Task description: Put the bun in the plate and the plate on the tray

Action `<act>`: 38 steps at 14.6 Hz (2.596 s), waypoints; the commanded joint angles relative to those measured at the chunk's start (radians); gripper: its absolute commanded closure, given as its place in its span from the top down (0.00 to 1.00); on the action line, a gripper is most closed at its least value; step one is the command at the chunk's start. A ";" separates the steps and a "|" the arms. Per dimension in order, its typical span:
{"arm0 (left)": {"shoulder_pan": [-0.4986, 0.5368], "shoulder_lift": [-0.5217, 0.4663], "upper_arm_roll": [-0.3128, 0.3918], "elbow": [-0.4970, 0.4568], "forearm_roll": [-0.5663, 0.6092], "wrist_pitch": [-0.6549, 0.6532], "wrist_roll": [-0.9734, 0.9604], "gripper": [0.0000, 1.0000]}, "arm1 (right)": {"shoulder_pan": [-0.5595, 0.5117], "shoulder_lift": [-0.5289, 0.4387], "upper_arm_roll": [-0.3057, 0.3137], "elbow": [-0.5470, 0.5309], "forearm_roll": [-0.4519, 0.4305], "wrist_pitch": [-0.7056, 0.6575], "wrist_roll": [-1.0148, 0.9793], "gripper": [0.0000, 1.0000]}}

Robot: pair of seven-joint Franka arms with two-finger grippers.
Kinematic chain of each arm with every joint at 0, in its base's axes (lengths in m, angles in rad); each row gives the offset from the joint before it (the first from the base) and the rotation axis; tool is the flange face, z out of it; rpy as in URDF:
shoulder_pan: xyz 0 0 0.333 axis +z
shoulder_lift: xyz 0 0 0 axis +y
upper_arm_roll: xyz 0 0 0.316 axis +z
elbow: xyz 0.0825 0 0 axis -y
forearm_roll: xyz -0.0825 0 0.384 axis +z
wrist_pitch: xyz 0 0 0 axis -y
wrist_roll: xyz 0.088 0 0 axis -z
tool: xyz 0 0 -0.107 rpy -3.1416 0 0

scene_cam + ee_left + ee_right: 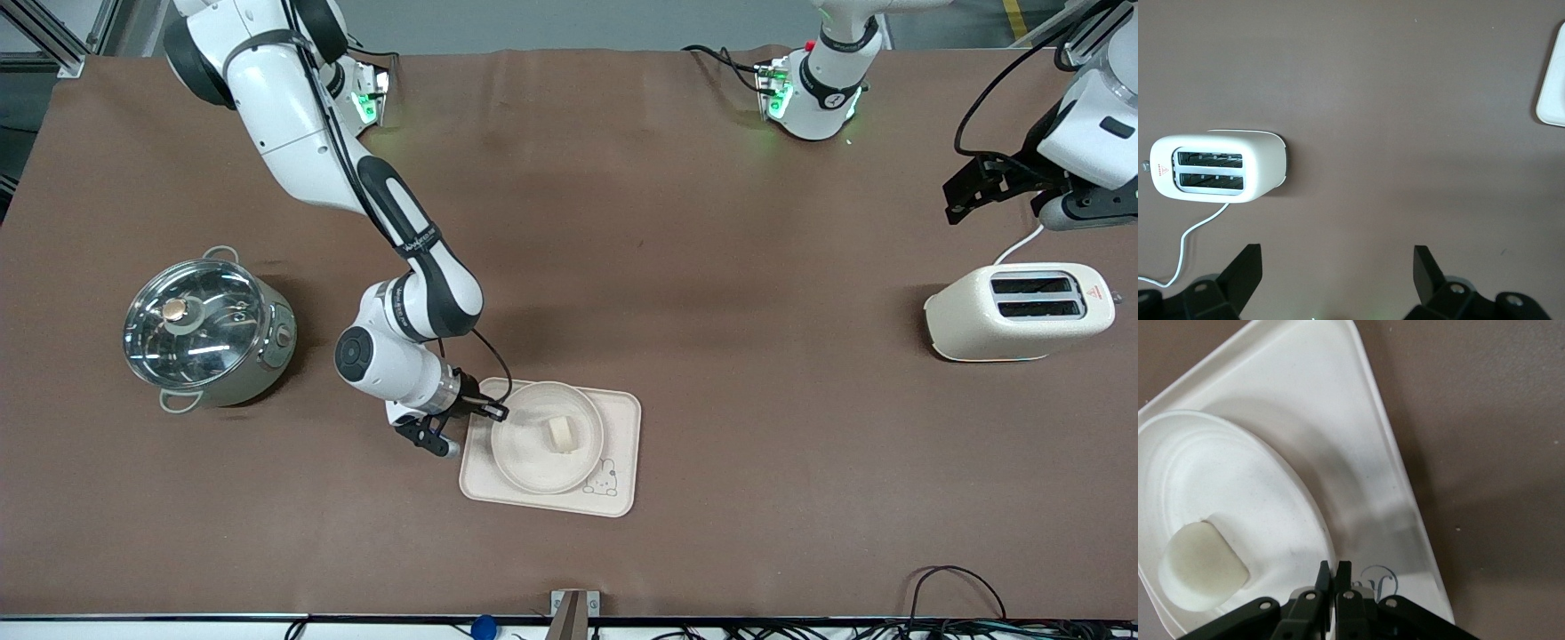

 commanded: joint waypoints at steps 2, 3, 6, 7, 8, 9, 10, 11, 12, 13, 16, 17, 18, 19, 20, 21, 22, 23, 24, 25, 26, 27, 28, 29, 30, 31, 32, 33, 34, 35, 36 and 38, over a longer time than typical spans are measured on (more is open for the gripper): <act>0.009 -0.003 -0.001 -0.004 -0.018 0.003 0.011 1.00 | -0.015 0.012 0.008 0.030 0.010 -0.004 0.002 0.00; 0.009 -0.003 -0.001 -0.004 -0.018 0.003 0.011 1.00 | -0.015 0.014 0.008 0.030 0.010 -0.003 0.003 0.01; 0.010 -0.003 -0.001 -0.004 -0.018 0.002 0.011 1.00 | -0.009 0.012 0.008 0.027 0.010 0.001 0.005 0.68; 0.010 -0.003 -0.001 -0.005 -0.018 0.002 0.011 1.00 | -0.006 0.008 0.010 0.027 0.010 0.001 0.008 0.74; 0.010 -0.003 -0.001 -0.004 -0.018 0.003 0.011 1.00 | -0.011 0.003 0.010 0.025 0.013 -0.004 0.012 0.85; 0.010 -0.003 0.001 -0.004 -0.018 0.003 0.011 1.00 | -0.012 -0.005 0.010 0.019 0.013 -0.010 0.012 0.91; 0.010 -0.003 0.001 -0.004 -0.018 0.006 0.011 1.00 | -0.011 -0.012 0.010 0.014 0.013 -0.015 0.012 1.00; 0.010 -0.001 0.001 -0.004 -0.018 0.008 0.011 1.00 | -0.018 -0.017 0.008 0.008 0.011 -0.016 0.011 1.00; 0.010 -0.003 0.001 -0.004 -0.018 0.008 0.011 1.00 | -0.027 -0.025 0.008 -0.002 0.010 -0.016 0.009 1.00; 0.010 -0.003 0.001 -0.004 -0.018 0.008 0.011 1.00 | -0.029 -0.040 0.008 -0.012 0.010 -0.018 0.009 1.00; 0.010 -0.003 0.001 -0.004 -0.018 0.008 0.011 1.00 | -0.031 -0.092 -0.013 -0.044 0.007 -0.042 0.008 1.00; 0.010 -0.003 0.001 -0.004 -0.018 0.008 0.011 1.00 | -0.034 -0.123 -0.035 -0.050 0.007 -0.086 0.008 1.00; 0.010 -0.003 0.001 -0.004 -0.018 0.006 0.011 1.00 | -0.035 -0.150 -0.062 -0.050 0.007 -0.151 0.003 1.00; 0.009 -0.003 0.001 -0.005 -0.018 0.006 0.011 1.00 | -0.035 -0.188 -0.106 -0.050 0.007 -0.215 -0.001 1.00; 0.009 -0.001 -0.001 -0.005 -0.018 0.008 0.011 1.00 | -0.034 -0.236 -0.151 -0.056 0.005 -0.289 -0.008 1.00; 0.007 0.000 -0.001 -0.004 -0.018 0.008 0.011 1.00 | -0.034 -0.279 -0.198 -0.068 0.005 -0.353 -0.014 1.00; 0.006 0.003 -0.001 -0.002 -0.018 0.008 0.011 1.00 | -0.032 -0.314 -0.250 -0.085 0.000 -0.408 -0.041 1.00; 0.004 0.003 -0.001 0.000 -0.018 0.008 0.011 1.00 | -0.034 -0.353 -0.303 -0.102 -0.027 -0.473 -0.133 1.00; 0.004 0.002 -0.002 0.000 -0.018 0.008 0.011 1.00 | -0.038 -0.379 -0.347 -0.105 -0.053 -0.537 -0.243 1.00; 0.003 0.002 -0.002 0.000 -0.020 0.008 0.013 1.00 | -0.041 -0.409 -0.390 -0.111 -0.058 -0.591 -0.311 1.00; 0.003 0.002 -0.002 0.000 -0.026 0.008 0.013 1.00 | -0.047 -0.442 -0.433 -0.118 -0.064 -0.654 -0.352 1.00; 0.003 0.000 -0.002 0.000 -0.043 0.008 0.014 1.00 | -0.047 -0.468 -0.464 -0.116 -0.094 -0.706 -0.370 1.00; 0.003 0.000 -0.002 0.000 -0.053 0.003 0.016 1.00 | -0.043 -0.511 -0.475 -0.116 -0.186 -0.755 -0.370 1.00; 0.003 -0.001 -0.002 0.000 -0.058 0.002 0.016 1.00 | -0.043 -0.555 -0.472 -0.115 -0.281 -0.795 -0.371 1.00; 0.001 -0.003 -0.004 -0.002 -0.061 0.000 0.016 1.00 | -0.035 -0.609 -0.469 -0.118 -0.377 -0.850 -0.367 1.00; -0.003 -0.007 -0.004 -0.002 -0.061 -0.001 0.016 1.00 | -0.035 -0.655 -0.469 -0.119 -0.418 -0.892 -0.367 1.00; -0.003 -0.010 -0.005 -0.007 -0.061 -0.003 0.022 1.00 | -0.047 -0.704 -0.466 -0.127 -0.446 -0.921 -0.373 1.00; -0.002 -0.012 -0.010 -0.008 -0.061 -0.004 0.057 1.00 | -0.067 -0.753 -0.455 -0.133 -0.498 -0.938 -0.376 1.00; 0.003 -0.015 -0.010 -0.011 -0.061 -0.006 0.110 1.00 | -0.114 -0.791 -0.413 -0.136 -0.547 -0.958 -0.391 1.00; 0.004 -0.018 -0.010 -0.016 -0.061 -0.009 0.147 1.00 | -0.202 -0.828 -0.330 -0.138 -0.587 -0.964 -0.415 1.00; 0.004 -0.030 -0.010 -0.028 -0.061 -0.011 0.155 1.00 | -0.287 -0.851 -0.255 -0.138 -0.619 -0.969 -0.432 1.00; 0.004 -0.049 -0.012 -0.045 -0.061 -0.005 0.154 1.00 | -0.385 -0.881 -0.188 -0.133 -0.632 -0.980 -0.459 1.00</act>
